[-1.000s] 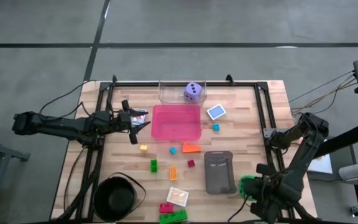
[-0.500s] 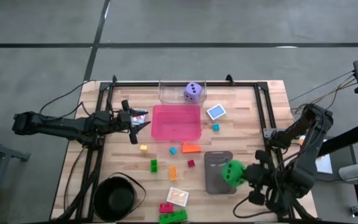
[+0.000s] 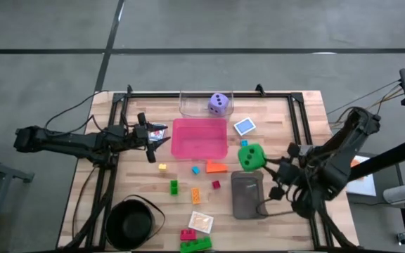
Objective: Pick & Place Toys
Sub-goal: Put the green dice into the transparent bin
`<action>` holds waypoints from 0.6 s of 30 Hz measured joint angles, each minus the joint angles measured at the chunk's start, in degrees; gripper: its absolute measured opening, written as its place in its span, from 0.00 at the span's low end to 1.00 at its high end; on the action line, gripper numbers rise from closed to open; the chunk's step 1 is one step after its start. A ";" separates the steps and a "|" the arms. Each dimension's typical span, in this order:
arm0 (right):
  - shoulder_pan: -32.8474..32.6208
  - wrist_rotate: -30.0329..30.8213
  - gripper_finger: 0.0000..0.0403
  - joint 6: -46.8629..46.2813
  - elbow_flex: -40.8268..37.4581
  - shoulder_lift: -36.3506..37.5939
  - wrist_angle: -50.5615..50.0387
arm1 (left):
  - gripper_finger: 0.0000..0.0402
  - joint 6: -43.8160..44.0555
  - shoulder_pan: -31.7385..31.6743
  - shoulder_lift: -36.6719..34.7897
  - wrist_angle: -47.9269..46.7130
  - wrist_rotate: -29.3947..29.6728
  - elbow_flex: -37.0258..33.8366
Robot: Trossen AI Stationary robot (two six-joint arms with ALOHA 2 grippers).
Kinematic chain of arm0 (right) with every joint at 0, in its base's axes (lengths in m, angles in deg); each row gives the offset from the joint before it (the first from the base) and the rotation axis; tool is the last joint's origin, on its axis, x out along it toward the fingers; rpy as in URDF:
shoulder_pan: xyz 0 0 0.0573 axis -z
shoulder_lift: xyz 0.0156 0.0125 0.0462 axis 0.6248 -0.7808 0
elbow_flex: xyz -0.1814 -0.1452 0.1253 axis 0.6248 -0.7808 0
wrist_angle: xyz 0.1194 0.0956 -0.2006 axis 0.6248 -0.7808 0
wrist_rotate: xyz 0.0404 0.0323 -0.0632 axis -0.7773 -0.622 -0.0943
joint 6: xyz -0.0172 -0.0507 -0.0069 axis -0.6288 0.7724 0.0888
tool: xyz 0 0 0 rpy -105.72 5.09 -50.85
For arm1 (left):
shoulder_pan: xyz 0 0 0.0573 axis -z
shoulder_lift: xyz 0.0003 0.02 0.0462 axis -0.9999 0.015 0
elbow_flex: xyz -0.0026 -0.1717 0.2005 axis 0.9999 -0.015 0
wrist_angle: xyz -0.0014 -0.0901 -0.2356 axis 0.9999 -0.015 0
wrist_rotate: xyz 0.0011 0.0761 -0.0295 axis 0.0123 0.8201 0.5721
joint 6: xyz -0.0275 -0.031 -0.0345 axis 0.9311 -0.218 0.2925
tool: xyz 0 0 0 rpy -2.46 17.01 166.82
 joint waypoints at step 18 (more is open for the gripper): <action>25.88 -35.15 0.09 46.04 -20.22 11.10 57.01 | 0.51 0.02 -0.04 0.00 0.29 -0.01 0.00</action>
